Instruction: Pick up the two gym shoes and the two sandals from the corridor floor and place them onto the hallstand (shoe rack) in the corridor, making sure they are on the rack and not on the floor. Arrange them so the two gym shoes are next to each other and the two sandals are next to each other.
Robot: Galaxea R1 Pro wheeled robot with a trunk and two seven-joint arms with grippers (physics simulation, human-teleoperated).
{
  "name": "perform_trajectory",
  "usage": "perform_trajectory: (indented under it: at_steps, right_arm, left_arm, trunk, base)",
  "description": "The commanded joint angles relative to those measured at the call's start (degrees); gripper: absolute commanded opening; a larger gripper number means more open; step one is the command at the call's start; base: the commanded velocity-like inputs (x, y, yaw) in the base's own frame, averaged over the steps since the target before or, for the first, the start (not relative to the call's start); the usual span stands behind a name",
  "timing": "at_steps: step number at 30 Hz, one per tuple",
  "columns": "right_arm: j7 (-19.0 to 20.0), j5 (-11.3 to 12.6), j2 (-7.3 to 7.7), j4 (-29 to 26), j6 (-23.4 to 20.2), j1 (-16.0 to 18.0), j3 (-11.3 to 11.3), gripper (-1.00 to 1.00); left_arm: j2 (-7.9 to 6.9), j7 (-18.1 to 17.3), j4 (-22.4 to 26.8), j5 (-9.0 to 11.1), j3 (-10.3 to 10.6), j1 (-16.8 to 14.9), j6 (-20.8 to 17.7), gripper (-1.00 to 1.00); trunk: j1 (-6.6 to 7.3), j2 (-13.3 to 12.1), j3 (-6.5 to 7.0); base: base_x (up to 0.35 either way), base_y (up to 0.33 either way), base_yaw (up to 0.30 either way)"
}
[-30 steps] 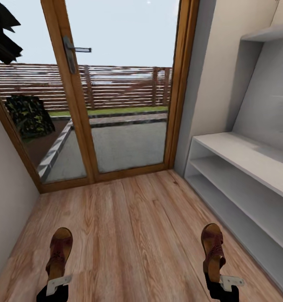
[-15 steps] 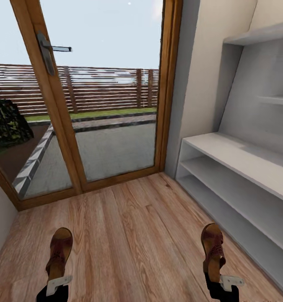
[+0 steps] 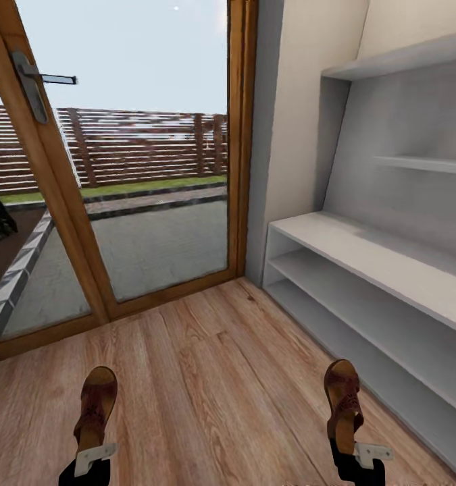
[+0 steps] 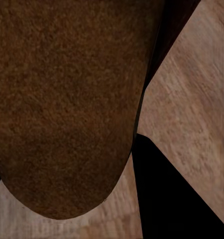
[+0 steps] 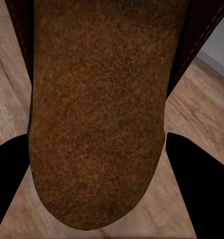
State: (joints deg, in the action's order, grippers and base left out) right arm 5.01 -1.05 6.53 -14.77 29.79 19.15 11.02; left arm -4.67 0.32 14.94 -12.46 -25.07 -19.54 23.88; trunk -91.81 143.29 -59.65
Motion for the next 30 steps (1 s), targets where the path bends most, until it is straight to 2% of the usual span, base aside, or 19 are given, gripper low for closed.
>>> perform_trajectory:
  at_steps: [1, 13, 30]
  right_arm:
    - [0.5, -0.1, -0.03, 0.1, 0.2, 0.0, 0.5, -1.0]
    - [0.5, -0.1, -0.03, 0.1, 0.2, 0.0, 0.5, -1.0]
    - [0.5, -0.1, -0.03, 0.1, 0.2, 0.0, 0.5, -1.0]
  left_arm:
    - [0.02, 0.0, -0.1, -0.8, -0.4, 0.0, 0.2, -1.0]
    - [0.02, 0.0, 0.0, -0.7, -0.5, 0.0, 0.2, -1.0]
    - [0.02, 0.0, 0.0, -0.7, -0.5, 0.0, 0.2, -1.0]
  trunk:
    - [0.01, 0.0, -0.01]
    - [0.01, 0.0, 0.46]
    - [0.01, 0.0, 1.11]
  base:
    - [0.0, 0.0, -0.233]
    - [0.0, 0.031, -0.233]
    - [0.027, 0.288, -0.234]
